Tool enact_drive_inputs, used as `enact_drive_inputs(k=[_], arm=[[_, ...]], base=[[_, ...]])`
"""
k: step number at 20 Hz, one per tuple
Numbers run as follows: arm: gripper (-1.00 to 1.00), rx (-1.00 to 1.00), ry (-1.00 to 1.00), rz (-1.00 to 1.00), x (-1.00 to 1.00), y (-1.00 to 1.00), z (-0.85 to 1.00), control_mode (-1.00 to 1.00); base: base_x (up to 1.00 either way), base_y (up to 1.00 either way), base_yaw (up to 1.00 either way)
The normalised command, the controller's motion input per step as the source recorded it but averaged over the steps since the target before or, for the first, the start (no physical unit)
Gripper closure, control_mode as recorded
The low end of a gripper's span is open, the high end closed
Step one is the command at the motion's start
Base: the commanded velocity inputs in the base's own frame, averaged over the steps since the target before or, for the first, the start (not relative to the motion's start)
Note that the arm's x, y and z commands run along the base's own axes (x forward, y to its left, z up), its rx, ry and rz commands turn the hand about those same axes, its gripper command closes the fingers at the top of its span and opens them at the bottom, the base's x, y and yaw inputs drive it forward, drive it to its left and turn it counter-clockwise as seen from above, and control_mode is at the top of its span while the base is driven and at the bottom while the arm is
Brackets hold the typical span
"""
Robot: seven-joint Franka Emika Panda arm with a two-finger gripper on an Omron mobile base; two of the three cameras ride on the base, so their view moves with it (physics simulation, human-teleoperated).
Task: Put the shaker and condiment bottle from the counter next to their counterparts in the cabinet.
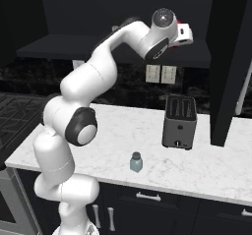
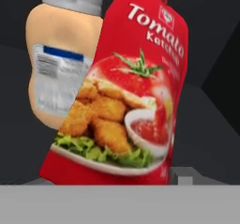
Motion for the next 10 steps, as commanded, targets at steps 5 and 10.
enact_drive_inputs(k=[5, 10], arm=[[-1.00, 0.00, -0.04, 0.00, 0.22, -0.06, 0.00, -1.00], [-1.00, 0.00, -0.03, 0.00, 0.08, -0.06, 0.00, -1.00]], base=[[0.00, 0.00, 0.00], [0.00, 0.00, 0.00]])
